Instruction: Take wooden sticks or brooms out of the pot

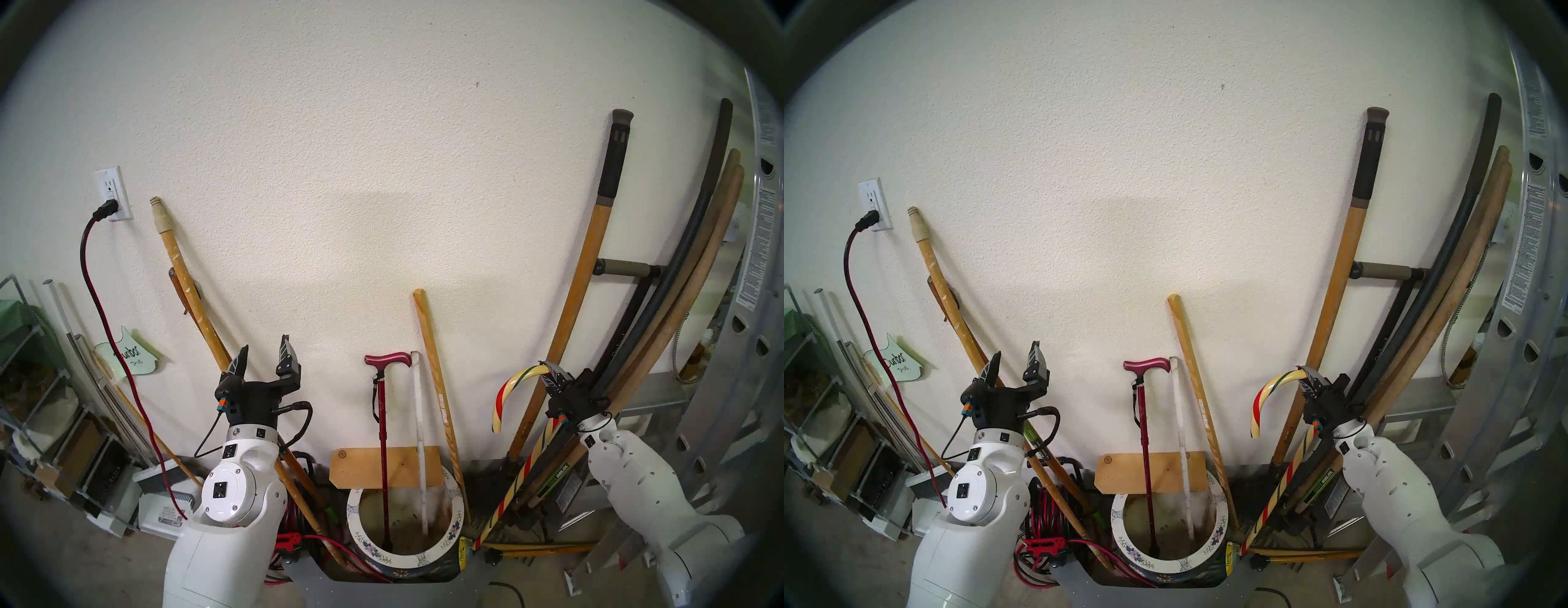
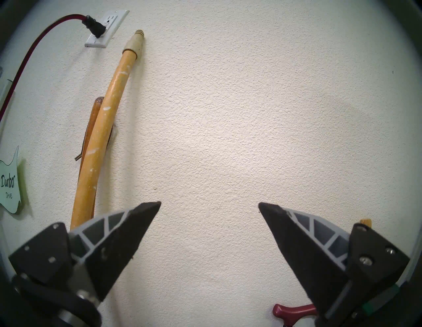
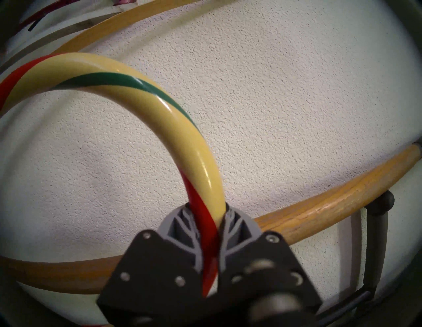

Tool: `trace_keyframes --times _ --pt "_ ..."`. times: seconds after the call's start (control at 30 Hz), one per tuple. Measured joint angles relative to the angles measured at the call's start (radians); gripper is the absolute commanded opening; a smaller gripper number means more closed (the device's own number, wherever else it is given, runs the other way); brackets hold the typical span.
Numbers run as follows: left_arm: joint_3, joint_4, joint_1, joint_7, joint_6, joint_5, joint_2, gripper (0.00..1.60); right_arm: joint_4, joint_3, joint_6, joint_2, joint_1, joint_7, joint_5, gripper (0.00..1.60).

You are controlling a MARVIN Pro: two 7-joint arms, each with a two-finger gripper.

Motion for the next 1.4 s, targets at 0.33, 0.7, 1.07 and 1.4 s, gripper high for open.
trace_keyframes --times 0.33,0.7,1.07,1.4 --pt "0.0 0.0 0.0 0.0 0.0 0.0 0.0 1.6 0.024 -0.029 -0.077 -0.002 0.008 0.025 -0.013 0.0" --pt "0.0 0.0 0.0 0.0 0.0 0.0 0.0 1.6 -0.01 -0.042 -0.101 0.016 -0.009 0.192 0.023 1.39" --pt "0.0 0.0 0.0 0.0 0.0 0.0 0.0 1.6 -0.051 -0.039 -0.064 0.029 -0.04 0.296 0.05 1.6" --pt "0.0 0.0 0.0 0.0 0.0 0.0 0.0 1.6 -0.073 -0.033 -0.045 0.035 -0.055 0.331 0.056 1.6"
